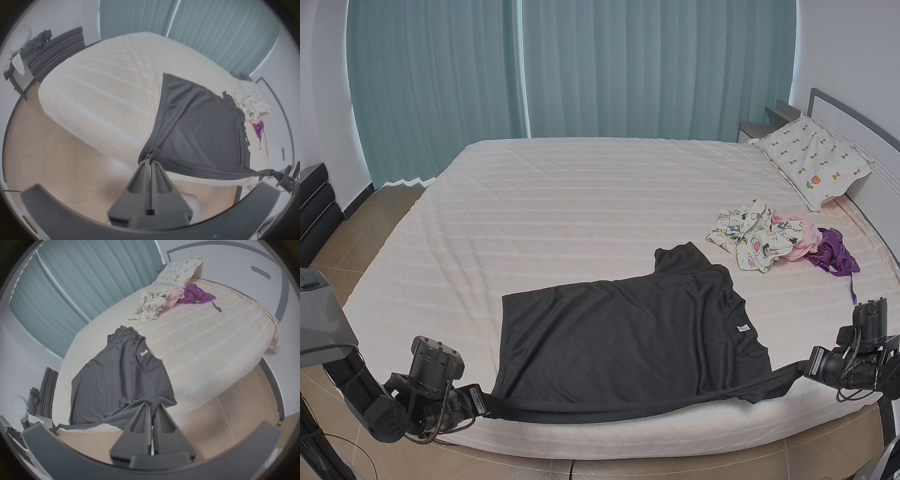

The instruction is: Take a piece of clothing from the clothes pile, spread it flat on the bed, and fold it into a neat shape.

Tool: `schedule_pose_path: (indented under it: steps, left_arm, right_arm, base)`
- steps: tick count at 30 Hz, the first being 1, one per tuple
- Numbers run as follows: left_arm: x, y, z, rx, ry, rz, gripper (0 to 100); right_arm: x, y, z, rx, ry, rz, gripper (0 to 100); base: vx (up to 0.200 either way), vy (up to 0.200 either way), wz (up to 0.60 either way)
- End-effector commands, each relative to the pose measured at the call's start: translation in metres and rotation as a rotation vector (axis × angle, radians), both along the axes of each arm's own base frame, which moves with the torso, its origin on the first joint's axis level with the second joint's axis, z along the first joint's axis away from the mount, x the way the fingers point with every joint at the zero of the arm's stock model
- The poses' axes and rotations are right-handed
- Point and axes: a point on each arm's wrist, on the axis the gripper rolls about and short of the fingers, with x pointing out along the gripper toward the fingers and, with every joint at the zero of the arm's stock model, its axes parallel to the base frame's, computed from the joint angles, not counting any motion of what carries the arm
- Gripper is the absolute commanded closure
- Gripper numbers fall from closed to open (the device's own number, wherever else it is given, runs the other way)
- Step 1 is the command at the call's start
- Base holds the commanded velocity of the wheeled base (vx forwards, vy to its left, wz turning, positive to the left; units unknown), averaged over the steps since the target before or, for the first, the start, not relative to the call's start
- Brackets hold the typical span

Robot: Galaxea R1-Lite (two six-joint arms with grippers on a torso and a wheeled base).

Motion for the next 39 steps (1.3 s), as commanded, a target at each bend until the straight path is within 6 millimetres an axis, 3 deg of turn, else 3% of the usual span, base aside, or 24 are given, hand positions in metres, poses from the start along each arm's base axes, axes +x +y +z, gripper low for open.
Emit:
schedule_pose_path:
  steps: [1,13,20,39]
  left_arm:
    - [0.024,0.001,0.013,-0.026,-0.088,0.041,100]
    - [0.061,0.001,0.016,-0.032,-0.154,0.096,100]
    - [0.086,-0.001,0.001,-0.023,-0.141,0.110,100]
    - [0.120,-0.003,-0.031,0.008,-0.112,0.109,100]
  right_arm:
    - [0.024,0.000,0.001,-0.002,-0.017,-0.003,100]
    - [0.064,0.003,0.006,-0.010,-0.067,-0.005,100]
    - [0.088,0.005,0.006,-0.014,-0.093,-0.009,100]
    - [0.138,0.011,-0.015,-0.028,-0.086,-0.008,100]
  base:
    - [0.000,0.000,0.00]
    - [0.000,0.000,0.00]
    - [0.000,0.000,0.00]
    - [0.000,0.000,0.00]
